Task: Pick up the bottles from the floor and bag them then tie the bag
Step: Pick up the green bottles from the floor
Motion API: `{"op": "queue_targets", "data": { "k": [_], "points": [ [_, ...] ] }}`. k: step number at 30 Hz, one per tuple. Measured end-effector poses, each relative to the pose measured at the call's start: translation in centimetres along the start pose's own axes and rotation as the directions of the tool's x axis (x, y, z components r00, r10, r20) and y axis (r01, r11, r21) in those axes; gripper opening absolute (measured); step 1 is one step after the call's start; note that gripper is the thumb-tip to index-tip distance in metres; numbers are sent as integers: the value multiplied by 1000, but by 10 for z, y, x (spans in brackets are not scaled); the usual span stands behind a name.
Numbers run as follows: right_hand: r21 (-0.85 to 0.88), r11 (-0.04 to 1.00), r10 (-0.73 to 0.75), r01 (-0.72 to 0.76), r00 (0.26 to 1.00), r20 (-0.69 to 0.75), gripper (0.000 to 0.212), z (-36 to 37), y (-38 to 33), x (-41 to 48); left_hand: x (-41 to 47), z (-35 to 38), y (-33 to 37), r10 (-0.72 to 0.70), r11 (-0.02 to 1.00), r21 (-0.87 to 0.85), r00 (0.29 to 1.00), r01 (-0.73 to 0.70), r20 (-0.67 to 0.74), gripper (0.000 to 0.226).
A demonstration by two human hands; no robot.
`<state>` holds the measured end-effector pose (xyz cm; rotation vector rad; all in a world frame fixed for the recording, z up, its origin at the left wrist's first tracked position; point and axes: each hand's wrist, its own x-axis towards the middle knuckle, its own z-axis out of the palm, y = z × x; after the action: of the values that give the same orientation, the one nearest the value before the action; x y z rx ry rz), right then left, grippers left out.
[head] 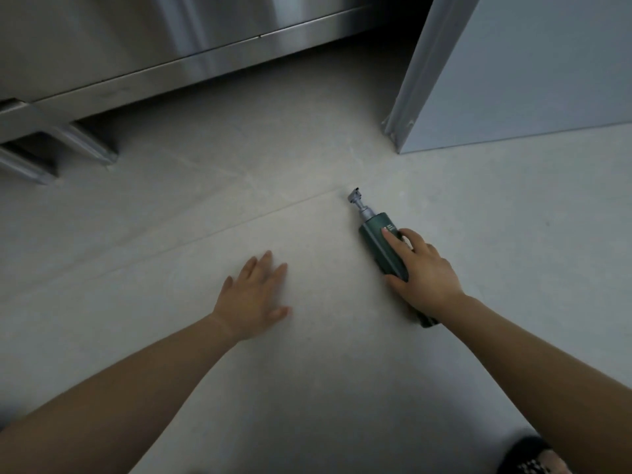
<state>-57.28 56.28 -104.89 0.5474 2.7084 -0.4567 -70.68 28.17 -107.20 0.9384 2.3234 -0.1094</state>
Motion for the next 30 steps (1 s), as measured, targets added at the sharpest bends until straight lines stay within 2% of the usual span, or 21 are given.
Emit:
{"op": "queue_targets", "data": {
  "k": [12, 15, 22, 30],
  "points": [
    [203, 976, 100, -81, 991, -84, 81, 20, -31, 3, -5, 19, 2, 2, 999, 51, 998, 1, -66, 88],
    [286, 957, 92, -59, 990, -103, 82, 19, -32, 6, -5, 20, 1, 1, 999, 44, 998, 2, -63, 87],
    [332, 938, -56, 105, 987, -153, 80, 9, -55, 12, -8, 13, -10, -1, 1000, 6, 999, 2, -50, 75],
    [407, 882, -201, 235, 972, -125, 81, 8, -129, 34, -54, 4, -61, -227, 971, -101, 969, 217, -103, 69]
  ]
}}
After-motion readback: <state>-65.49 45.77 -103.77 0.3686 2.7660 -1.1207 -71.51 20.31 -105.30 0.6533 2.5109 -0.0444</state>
